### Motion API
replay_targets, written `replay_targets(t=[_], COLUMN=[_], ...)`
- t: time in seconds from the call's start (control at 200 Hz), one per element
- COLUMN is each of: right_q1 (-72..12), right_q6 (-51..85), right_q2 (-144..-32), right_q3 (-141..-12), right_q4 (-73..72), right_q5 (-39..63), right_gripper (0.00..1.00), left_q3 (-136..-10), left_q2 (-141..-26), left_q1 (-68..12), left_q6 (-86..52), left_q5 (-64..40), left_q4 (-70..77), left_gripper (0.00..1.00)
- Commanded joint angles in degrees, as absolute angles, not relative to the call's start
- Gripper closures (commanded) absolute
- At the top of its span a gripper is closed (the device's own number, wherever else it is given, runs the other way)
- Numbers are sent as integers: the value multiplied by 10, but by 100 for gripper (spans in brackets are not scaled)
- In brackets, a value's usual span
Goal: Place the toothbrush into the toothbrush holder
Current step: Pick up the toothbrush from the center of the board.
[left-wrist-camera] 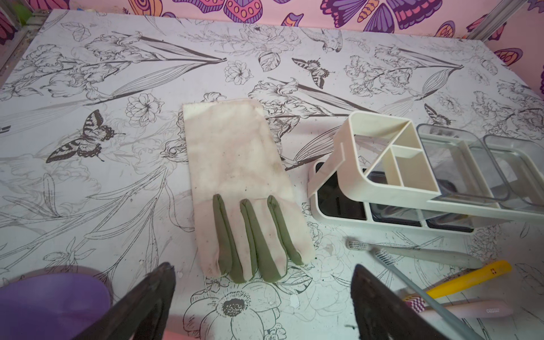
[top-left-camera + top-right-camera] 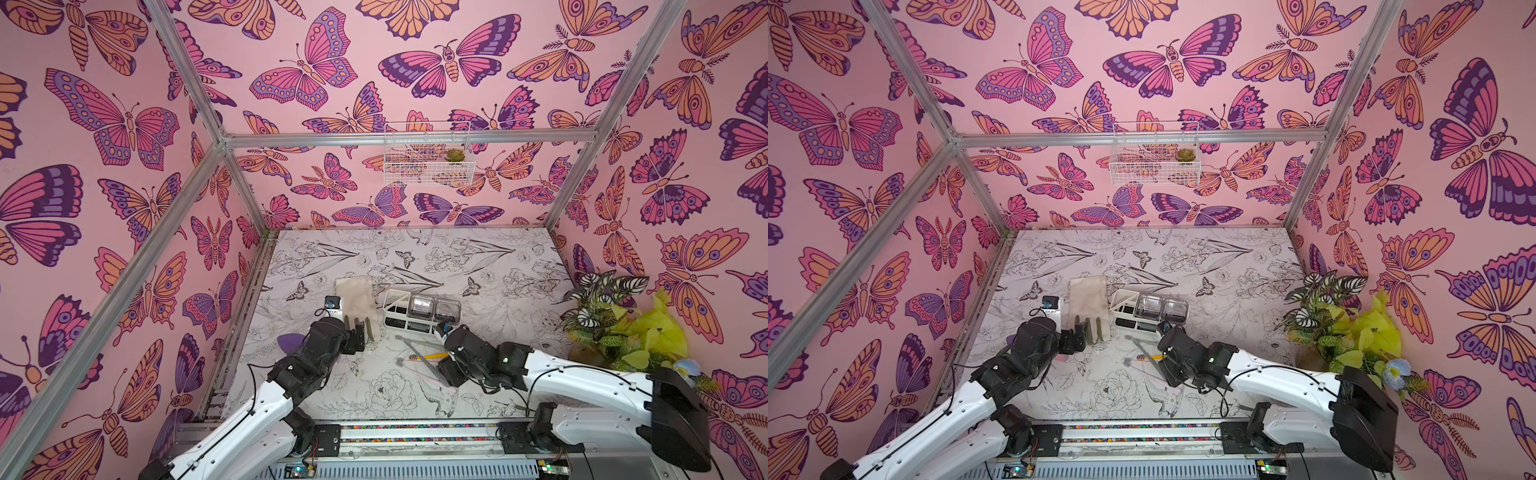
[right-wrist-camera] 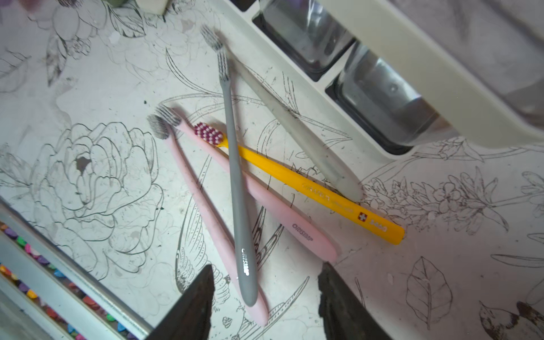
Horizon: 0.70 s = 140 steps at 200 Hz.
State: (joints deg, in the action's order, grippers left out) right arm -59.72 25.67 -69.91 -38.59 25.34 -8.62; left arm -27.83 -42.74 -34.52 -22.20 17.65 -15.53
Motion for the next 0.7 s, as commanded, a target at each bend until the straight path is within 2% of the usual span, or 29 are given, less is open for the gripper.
replay_targets(t=[0.0, 0.461, 0.696], right_q1=[-624, -637, -637], right_q6=[257, 270, 271], right_q2=[-729, -821, -832], right_q3=[-409, -423, -412], right_q4=[244, 181, 160], right_q5=[-124, -88, -102], right_gripper=[54, 56, 66], left_q3=[-281, -294, -289], left_q2=[-417, -454, -457], left_q1=[-347, -348, -347], left_q6=[-241, -254, -257], left_q5=[193, 197, 203], left_q4=[-184, -190, -192], left_gripper=[7, 7, 7])
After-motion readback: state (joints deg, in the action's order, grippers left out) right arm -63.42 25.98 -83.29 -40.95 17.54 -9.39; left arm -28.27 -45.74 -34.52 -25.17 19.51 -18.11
